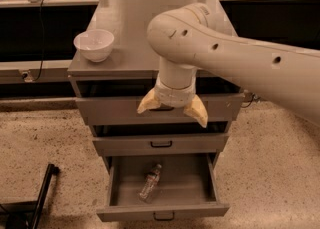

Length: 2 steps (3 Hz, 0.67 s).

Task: Pick water bottle from bottom drawer and place on counter

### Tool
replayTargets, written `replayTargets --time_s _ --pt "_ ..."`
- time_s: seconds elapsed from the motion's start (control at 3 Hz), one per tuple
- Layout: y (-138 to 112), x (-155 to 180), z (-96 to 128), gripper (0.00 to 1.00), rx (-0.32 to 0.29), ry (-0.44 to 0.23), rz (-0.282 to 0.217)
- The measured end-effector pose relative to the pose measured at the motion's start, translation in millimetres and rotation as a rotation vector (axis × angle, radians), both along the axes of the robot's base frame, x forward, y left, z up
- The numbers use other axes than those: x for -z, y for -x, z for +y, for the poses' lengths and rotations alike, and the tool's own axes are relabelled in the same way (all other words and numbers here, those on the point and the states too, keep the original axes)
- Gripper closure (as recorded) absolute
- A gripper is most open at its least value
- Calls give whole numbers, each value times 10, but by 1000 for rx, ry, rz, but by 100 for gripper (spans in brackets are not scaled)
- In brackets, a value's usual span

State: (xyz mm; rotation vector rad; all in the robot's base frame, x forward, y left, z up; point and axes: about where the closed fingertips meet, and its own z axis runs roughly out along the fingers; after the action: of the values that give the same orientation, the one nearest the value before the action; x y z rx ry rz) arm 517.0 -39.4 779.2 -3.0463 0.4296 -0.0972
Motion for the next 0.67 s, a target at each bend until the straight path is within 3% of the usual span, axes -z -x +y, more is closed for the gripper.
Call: replayTargets --time_s 0.33,0.67 --pt "13 303 53 0 -83 1 -46" --pt "-112 307 193 0 -90 -47 -104"
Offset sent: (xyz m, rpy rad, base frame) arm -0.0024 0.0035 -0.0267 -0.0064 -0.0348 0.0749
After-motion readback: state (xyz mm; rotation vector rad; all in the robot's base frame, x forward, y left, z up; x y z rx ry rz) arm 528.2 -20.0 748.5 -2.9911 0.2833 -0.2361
